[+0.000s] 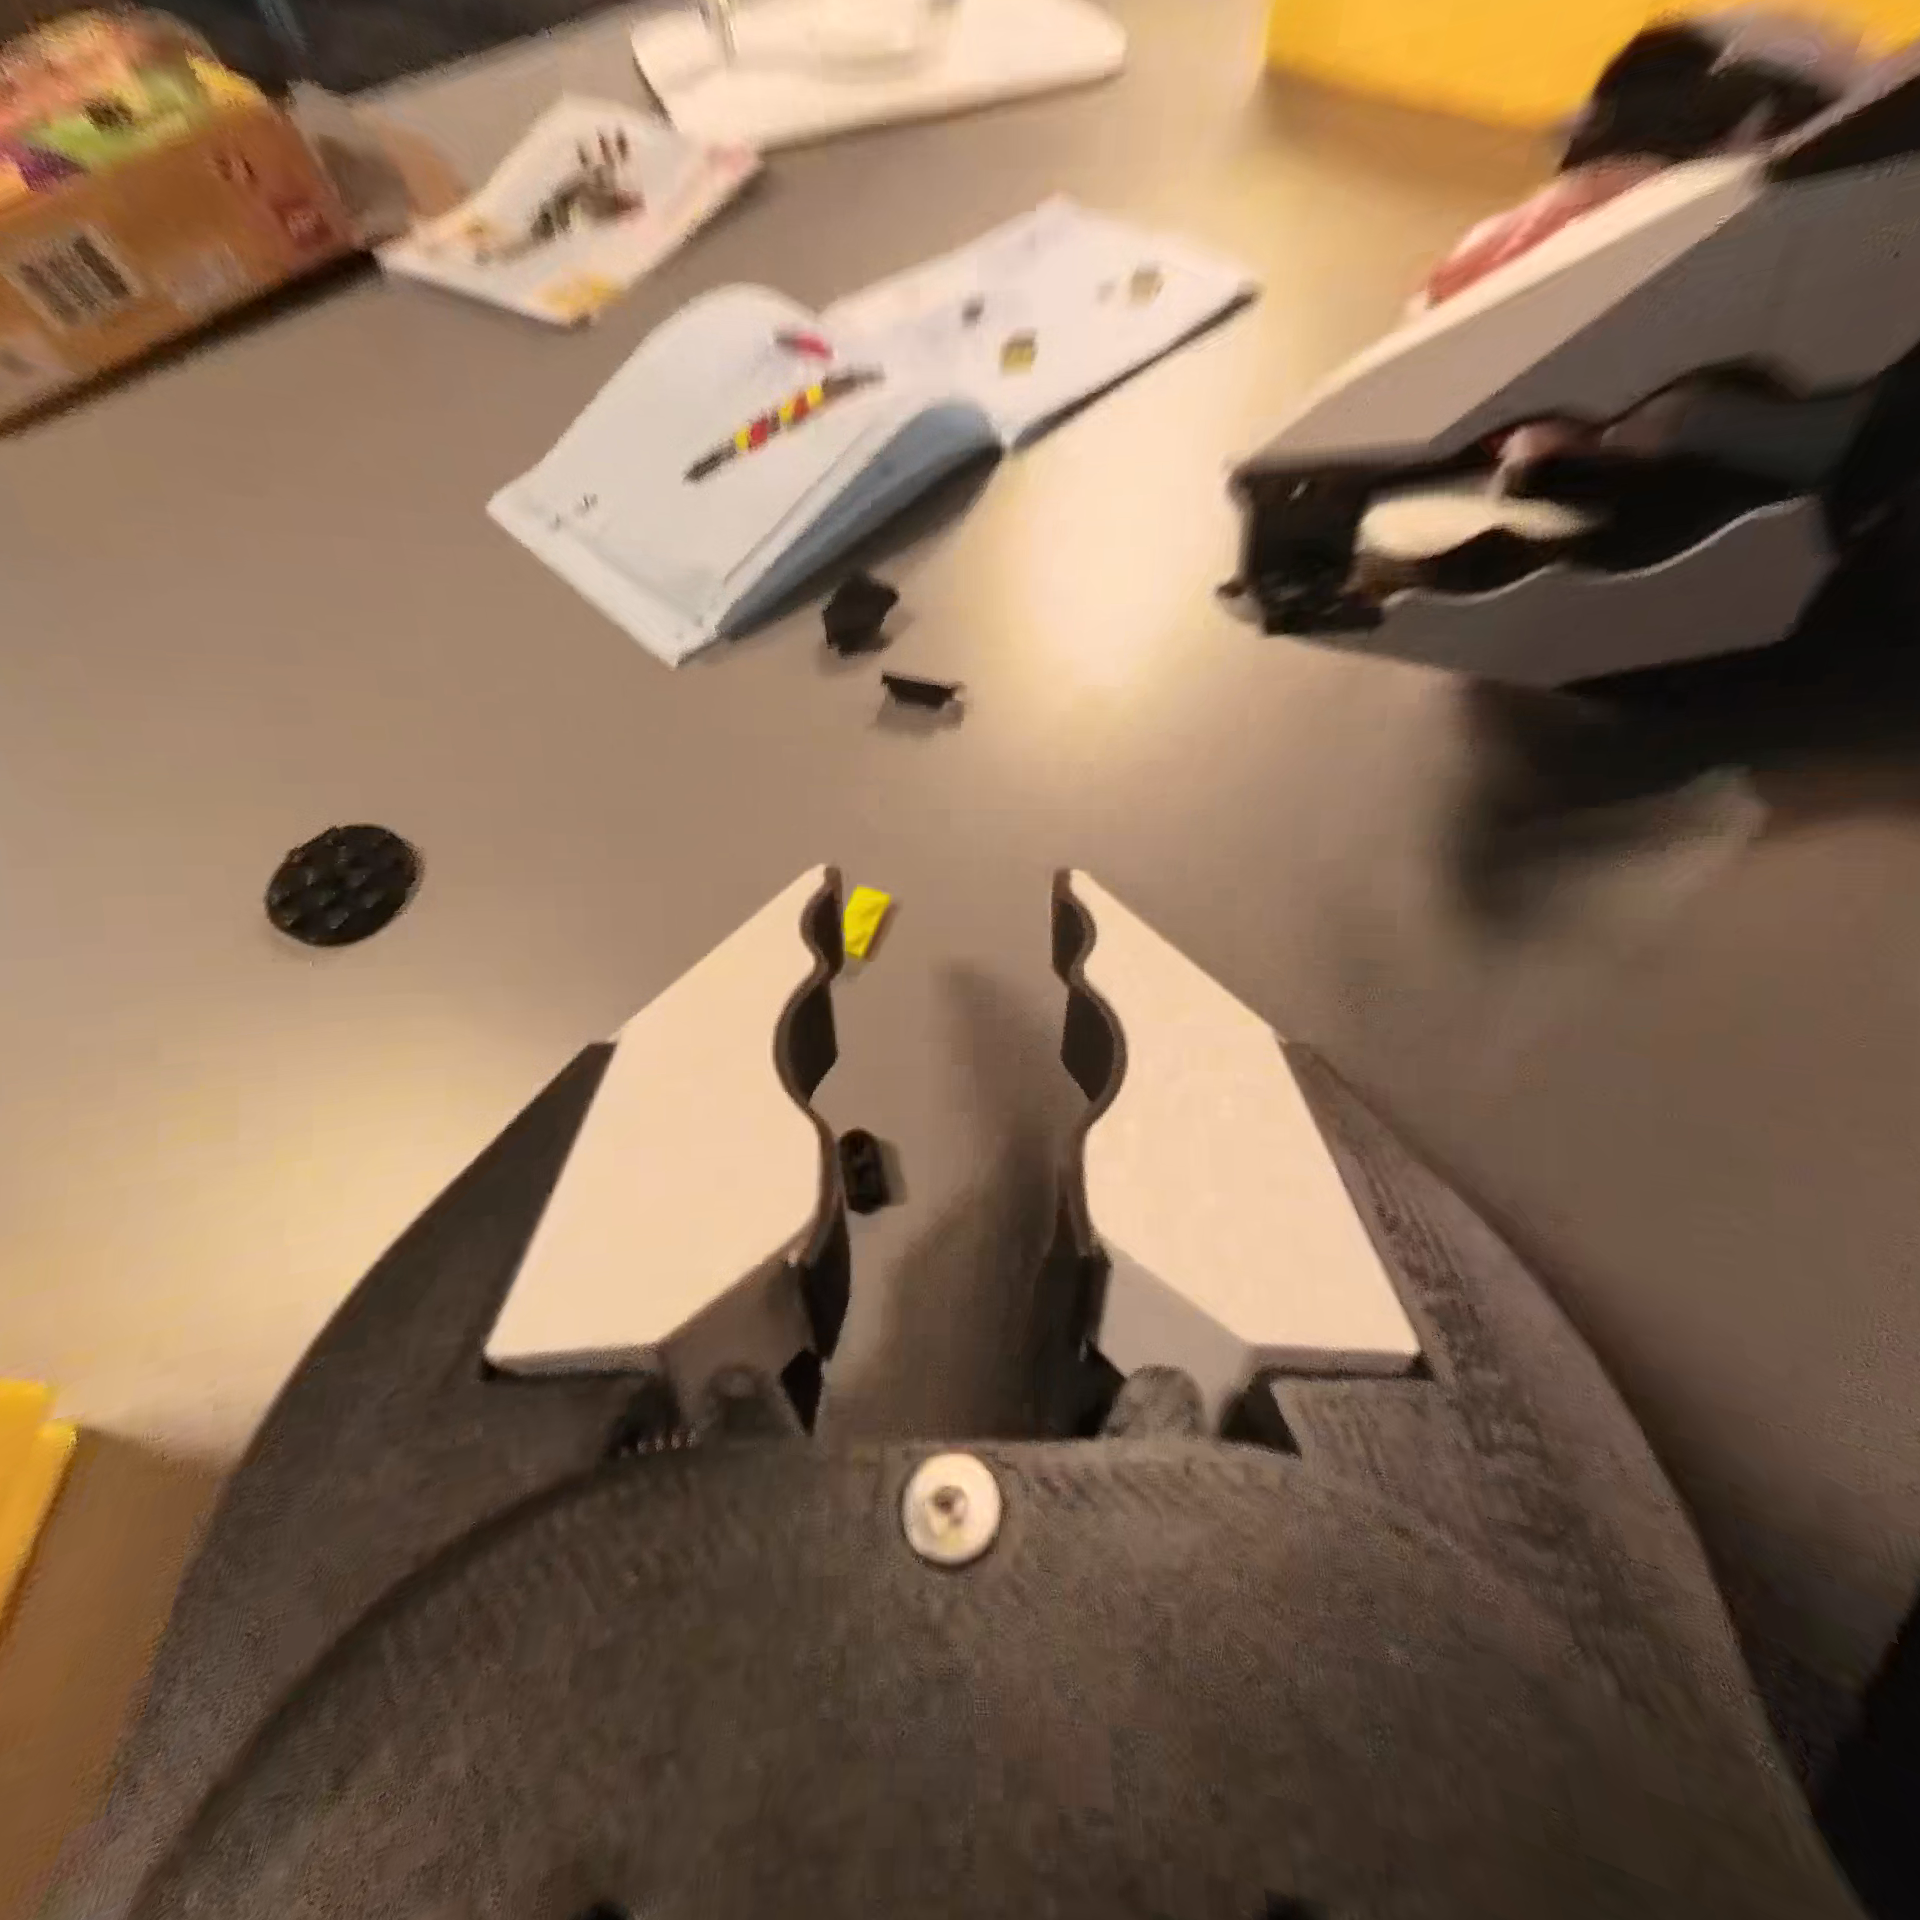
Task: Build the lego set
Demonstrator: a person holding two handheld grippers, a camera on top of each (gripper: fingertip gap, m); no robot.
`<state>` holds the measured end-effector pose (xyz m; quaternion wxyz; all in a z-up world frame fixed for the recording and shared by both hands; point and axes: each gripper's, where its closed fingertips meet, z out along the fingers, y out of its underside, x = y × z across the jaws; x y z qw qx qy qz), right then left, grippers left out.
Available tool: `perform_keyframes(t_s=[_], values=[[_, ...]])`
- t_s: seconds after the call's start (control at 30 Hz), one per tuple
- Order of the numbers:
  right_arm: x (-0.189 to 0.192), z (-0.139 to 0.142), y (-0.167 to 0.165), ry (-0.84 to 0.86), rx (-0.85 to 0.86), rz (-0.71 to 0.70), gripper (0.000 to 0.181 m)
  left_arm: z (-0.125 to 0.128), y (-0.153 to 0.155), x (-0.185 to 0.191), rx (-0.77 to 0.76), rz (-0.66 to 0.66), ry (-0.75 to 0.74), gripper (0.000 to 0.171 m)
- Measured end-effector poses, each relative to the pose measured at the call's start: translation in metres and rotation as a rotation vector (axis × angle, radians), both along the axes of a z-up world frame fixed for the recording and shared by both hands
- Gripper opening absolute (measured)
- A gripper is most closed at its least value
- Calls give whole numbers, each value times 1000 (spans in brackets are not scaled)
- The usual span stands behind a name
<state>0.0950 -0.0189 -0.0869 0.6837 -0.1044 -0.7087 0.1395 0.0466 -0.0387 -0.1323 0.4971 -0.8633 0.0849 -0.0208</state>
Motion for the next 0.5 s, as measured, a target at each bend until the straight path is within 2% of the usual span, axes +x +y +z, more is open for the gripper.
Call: perform_keyframes(t_s=[0.13, 0.37, 0.5], values=[[0, -1, 0, -3, -20, 8, 13, -25, 7, -1, -171, -44, 16, 43], [-1, -2, 2, -14, -51, 8, 13, -27, 5, -2, -208, -11, -28, 48], [-1, -2, 2, -14, -62, 10, 13, -26, -7, 14, -251, -37, -40, 44]])
